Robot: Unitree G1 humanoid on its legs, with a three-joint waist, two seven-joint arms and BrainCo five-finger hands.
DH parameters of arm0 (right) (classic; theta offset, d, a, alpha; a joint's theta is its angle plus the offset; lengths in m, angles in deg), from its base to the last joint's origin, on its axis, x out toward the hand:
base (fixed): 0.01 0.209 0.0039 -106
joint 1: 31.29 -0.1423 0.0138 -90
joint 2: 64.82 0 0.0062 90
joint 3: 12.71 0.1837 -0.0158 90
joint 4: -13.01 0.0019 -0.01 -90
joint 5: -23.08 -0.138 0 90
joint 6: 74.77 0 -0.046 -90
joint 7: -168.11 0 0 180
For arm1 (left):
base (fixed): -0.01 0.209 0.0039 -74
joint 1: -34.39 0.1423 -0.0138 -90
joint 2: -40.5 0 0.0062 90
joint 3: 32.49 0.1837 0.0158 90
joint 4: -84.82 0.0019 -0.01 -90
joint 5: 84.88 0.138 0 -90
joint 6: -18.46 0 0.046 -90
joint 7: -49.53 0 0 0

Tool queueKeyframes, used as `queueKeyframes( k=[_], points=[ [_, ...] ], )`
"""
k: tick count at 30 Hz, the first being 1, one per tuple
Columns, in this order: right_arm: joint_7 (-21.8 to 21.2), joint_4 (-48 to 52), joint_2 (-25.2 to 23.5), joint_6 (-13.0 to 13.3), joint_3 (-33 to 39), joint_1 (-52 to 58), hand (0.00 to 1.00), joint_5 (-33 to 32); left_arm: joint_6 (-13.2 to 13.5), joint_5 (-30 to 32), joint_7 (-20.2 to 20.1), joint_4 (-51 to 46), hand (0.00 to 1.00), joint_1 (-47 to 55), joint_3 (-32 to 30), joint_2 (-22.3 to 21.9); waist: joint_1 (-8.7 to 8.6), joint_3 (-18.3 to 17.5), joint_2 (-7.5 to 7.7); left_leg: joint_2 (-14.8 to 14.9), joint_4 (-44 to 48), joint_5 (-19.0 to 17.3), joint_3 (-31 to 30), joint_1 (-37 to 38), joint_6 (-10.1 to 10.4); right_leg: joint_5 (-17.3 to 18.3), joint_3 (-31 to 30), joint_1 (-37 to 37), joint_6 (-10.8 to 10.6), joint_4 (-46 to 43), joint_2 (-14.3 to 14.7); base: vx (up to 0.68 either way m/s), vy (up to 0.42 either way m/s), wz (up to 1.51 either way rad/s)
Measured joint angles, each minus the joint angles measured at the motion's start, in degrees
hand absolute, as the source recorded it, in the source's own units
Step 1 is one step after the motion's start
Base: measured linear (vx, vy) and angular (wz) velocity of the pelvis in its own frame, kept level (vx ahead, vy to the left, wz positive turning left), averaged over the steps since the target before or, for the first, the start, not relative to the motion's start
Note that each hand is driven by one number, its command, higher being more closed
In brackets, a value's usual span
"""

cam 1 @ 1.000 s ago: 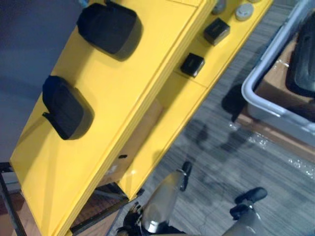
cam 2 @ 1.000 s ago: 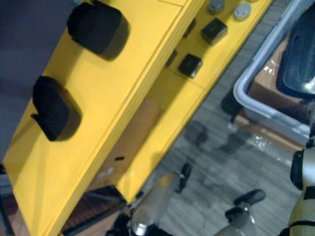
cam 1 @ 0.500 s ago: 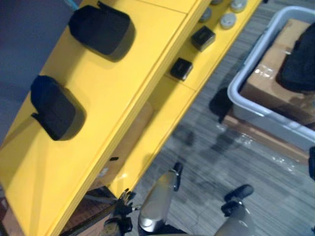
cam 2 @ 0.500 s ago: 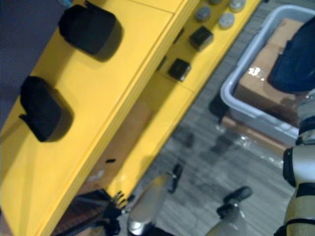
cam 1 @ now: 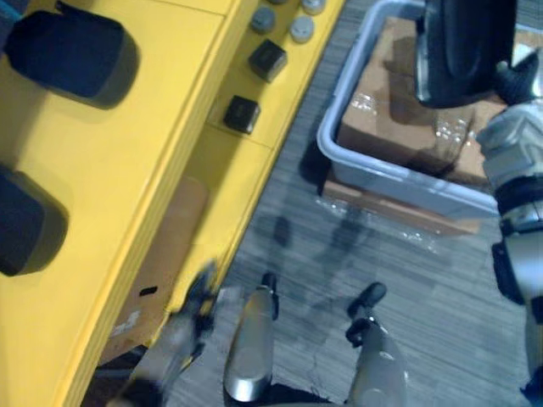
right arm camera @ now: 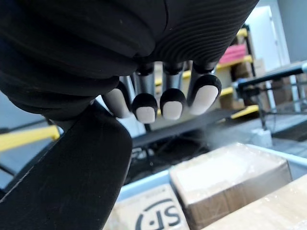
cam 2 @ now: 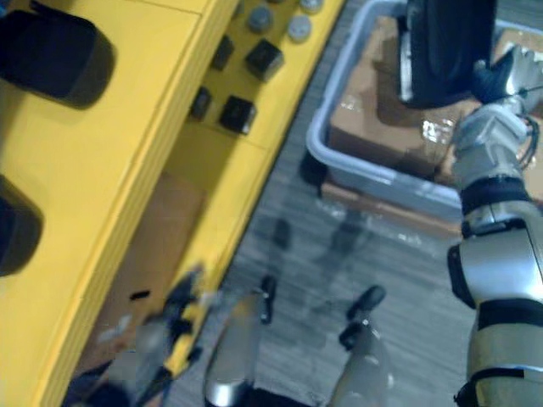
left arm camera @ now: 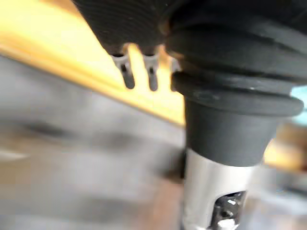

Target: Walk over and take plastic housings, then place them on the shelf

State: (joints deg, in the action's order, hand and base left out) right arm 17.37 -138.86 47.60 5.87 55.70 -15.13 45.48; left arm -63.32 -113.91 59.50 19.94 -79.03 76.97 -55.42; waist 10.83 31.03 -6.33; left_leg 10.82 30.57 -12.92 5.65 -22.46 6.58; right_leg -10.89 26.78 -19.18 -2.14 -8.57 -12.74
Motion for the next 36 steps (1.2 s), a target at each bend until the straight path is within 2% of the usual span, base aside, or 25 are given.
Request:
queueKeyframes(
  k=[1,5,9,10,14,16,21,25,28,31,34,36],
  points=[
    [0.52,2.76,-0.82,0.96,0.01,-0.03,1.00,0.61,0.91,-0.49,0.85,2.08,0.00,-4.75,0.49,-2.92,-1.65,0.14,0.81,0.37,-0.09,0.01,0.49,0.01,0.01,-0.59,-0.29,-0.01,0.15,0.87,0.49,-0.07,-0.015,-0.33],
    [2.44,10.77,-1.05,3.22,0.76,-0.21,1.00,2.74,1.62,-2.92,3.06,7.23,0.00,-10.06,1.64,-8.54,-5.83,0.24,1.76,1.22,-1.34,0.03,2.99,1.84,0.08,-1.33,-2.43,-0.16,0.30,2.12,1.62,0.01,0.009,-0.30],
    [4.11,21.44,-2.07,6.84,5.05,1.90,1.00,4.31,1.71,-4.42,7.42,9.05,0.00,-11.55,0.96,-9.43,-8.94,0.29,2.52,1.73,-4.85,0.29,6.30,6.59,0.57,-1.34,-5.54,0.35,0.33,2.12,2.51,0.05,0.012,-0.38],
    [4.49,23.08,-2.13,7.16,5.44,2.95,1.00,4.38,1.72,-4.42,7.81,9.05,0.00,-12.18,0.78,-9.52,-9.21,0.24,2.65,1.78,-5.15,0.30,6.68,7.18,0.58,-1.33,-5.94,0.55,0.33,2.12,2.63,0.05,0.029,-0.29],
    [5.49,29.95,-5.71,10.78,6.88,11.14,1.00,6.88,2.39,-4.33,11.61,8.99,0.00,-16.95,-0.79,-9.50,-11.71,-0.01,4.46,1.85,-6.94,0.34,8.05,11.52,0.69,-1.28,-6.86,3.39,0.34,2.58,3.03,0.02,0.031,-0.13],
    [5.87,32.75,-8.00,12.03,6.83,14.25,1.00,8.74,3.33,-4.33,13.44,8.49,0.00,-17.87,-0.97,-9.45,-11.78,-0.23,5.55,1.77,-7.35,0.29,9.24,12.93,0.85,-1.28,-7.81,4.35,0.32,3.53,3.26,-0.03,0.017,-0.17],
    [5.87,34.83,-12.14,14.41,6.51,20.37,1.00,13.80,4.26,-4.35,17.57,7.65,0.00,-17.56,-2.76,-9.52,-11.76,-0.51,6.10,1.90,-8.45,0.46,9.29,16.04,1.29,-1.29,-7.76,7.52,0.27,4.84,3.82,-0.04,-0.007,-0.03],
    [5.87,36.36,-14.40,14.70,6.42,25.12,1.00,15.68,8.79,-4.40,19.15,4.44,0.00,-17.51,-5.05,-9.11,-11.81,-1.38,6.91,1.63,-9.69,0.84,9.40,17.79,1.70,-1.80,-7.45,9.45,0.05,6.35,3.89,0.00,0.000,0.00],
    [5.87,36.27,-15.41,14.66,6.08,27.13,1.00,16.70,10.51,-4.39,19.17,3.23,0.00,-17.54,-5.47,-9.06,-11.88,-2.95,7.55,1.42,-10.26,1.23,9.23,18.04,1.79,-2.41,-6.70,10.26,-0.04,7.71,3.90,0.03,0.012,0.07],
    [5.87,35.76,-15.65,14.49,4.84,27.55,1.00,16.76,10.49,-4.40,19.15,2.99,0.00,-17.43,-5.44,-9.45,-11.84,-3.76,7.62,1.13,-11.01,1.44,9.11,18.79,1.84,-2.69,-6.47,11.20,-0.16,8.66,3.86,0.04,0.029,0.07],
    [5.87,33.79,-16.41,14.19,2.51,27.75,1.00,16.78,10.27,-4.97,18.64,2.84,0.00,-17.05,-5.25,-9.56,-11.76,-6.02,7.63,0.83,-11.39,1.54,9.06,18.59,1.82,-3.17,-6.42,11.32,-0.32,9.60,3.77,0.05,0.043,0.03],
    [5.87,33.54,-16.71,13.95,2.22,28.16,1.00,16.78,10.13,-7.18,17.60,2.22,0.00,-16.88,-5.07,-9.60,-11.67,-6.90,7.65,0.56,-11.92,1.72,8.94,18.75,1.75,-3.22,-6.30,11.48,-0.36,9.72,3.58,0.02,0.034,0.05]
  ],
)
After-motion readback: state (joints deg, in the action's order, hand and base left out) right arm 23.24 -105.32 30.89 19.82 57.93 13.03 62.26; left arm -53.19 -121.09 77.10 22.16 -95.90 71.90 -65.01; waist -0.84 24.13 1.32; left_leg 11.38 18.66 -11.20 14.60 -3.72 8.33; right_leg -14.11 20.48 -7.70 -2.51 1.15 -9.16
